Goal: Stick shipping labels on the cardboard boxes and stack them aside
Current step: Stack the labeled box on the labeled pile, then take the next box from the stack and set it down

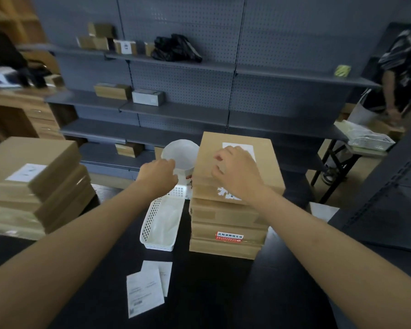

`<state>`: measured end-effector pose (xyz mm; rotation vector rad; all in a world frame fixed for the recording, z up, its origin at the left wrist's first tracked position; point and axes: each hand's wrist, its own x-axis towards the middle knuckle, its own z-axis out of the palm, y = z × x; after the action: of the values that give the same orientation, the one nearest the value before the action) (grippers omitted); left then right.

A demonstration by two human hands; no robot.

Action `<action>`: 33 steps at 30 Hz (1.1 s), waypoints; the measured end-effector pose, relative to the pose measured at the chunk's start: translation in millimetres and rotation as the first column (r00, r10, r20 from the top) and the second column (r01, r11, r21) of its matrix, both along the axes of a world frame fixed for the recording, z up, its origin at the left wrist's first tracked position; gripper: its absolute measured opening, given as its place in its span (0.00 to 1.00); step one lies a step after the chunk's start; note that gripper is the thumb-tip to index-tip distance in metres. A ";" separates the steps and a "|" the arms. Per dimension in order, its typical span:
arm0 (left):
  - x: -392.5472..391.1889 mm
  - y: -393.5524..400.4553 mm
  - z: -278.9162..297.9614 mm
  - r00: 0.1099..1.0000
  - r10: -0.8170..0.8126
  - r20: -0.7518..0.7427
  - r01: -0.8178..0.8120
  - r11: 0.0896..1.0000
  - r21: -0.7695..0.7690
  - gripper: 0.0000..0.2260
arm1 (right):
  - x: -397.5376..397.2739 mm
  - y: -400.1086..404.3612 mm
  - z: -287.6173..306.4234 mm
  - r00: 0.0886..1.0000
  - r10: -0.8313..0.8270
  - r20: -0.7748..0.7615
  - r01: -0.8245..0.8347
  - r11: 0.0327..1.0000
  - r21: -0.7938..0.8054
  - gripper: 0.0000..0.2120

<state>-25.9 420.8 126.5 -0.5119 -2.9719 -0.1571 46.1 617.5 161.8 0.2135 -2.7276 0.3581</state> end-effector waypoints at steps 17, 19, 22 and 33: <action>65.9 -260.0 -46.4 0.956 -0.129 0.265 0.184 0.963 -0.195 0.17 | 57.3 -233.6 -78.4 0.788 -0.147 0.598 0.027 0.978 0.206 0.20; 71.0 -282.7 -43.7 0.958 -0.128 0.258 0.181 0.964 -0.195 0.16 | 64.8 -254.3 -77.5 0.796 -0.170 0.581 0.047 0.974 0.220 0.20; 82.7 -308.7 -41.2 0.963 -0.116 0.244 0.159 0.973 -0.166 0.16 | 73.5 -281.5 -74.4 0.783 -0.183 0.595 0.043 0.969 0.241 0.19; 107.7 -416.9 -37.7 0.970 0.046 0.238 -0.028 0.997 -0.076 0.15 | 74.9 -374.4 -76.8 0.763 -0.087 0.641 -0.026 0.986 0.164 0.16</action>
<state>81.8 3.8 88.7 -0.4765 -3.2312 -0.1157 121.1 243.1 85.0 0.0943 -3.4557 0.2204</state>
